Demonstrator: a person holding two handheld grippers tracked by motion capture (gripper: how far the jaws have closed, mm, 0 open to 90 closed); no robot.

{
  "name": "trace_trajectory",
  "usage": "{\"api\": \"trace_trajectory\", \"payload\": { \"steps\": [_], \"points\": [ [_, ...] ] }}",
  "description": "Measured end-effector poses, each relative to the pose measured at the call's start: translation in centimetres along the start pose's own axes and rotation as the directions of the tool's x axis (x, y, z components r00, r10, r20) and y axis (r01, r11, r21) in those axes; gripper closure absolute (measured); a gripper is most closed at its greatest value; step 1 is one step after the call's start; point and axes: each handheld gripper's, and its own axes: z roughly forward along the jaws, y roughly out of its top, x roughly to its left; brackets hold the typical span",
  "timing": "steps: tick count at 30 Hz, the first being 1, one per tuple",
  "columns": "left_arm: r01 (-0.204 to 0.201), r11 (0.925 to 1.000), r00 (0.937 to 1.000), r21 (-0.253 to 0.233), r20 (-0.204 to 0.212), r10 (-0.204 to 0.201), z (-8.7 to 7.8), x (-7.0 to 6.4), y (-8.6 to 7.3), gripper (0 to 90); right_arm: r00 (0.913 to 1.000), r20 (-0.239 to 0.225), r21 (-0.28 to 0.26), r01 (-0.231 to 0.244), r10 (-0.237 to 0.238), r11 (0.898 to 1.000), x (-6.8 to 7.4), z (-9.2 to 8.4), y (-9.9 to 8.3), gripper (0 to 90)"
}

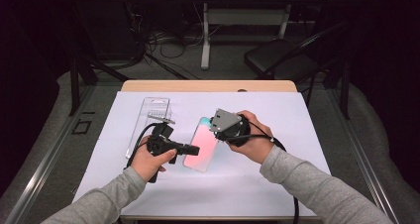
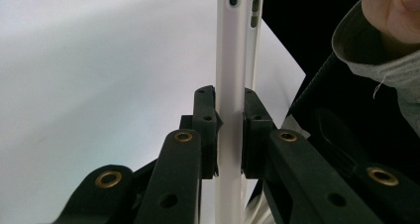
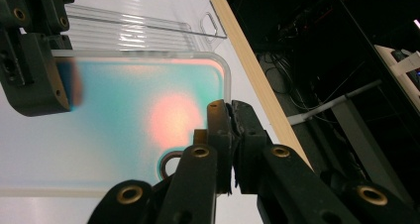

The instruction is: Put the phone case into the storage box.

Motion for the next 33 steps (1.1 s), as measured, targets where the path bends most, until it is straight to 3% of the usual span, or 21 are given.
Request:
{"api": "trace_trajectory", "payload": {
  "steps": [24,33],
  "points": [
    [0.004,0.9999,1.0,-0.009,0.006,-0.003,-0.11,0.1,-0.07,81.9,0.9998,-0.006,-0.003,-0.019,0.019,1.0,-0.07,0.04,0.03,87.3],
    [0.001,0.9999,1.0,-0.011,0.005,-0.001,0.01,0.1,-0.02,81.9,0.9997,-0.012,-0.021,-0.021,0.021,1.0,0.13,0.23,0.13,77.9]
  ]
}}
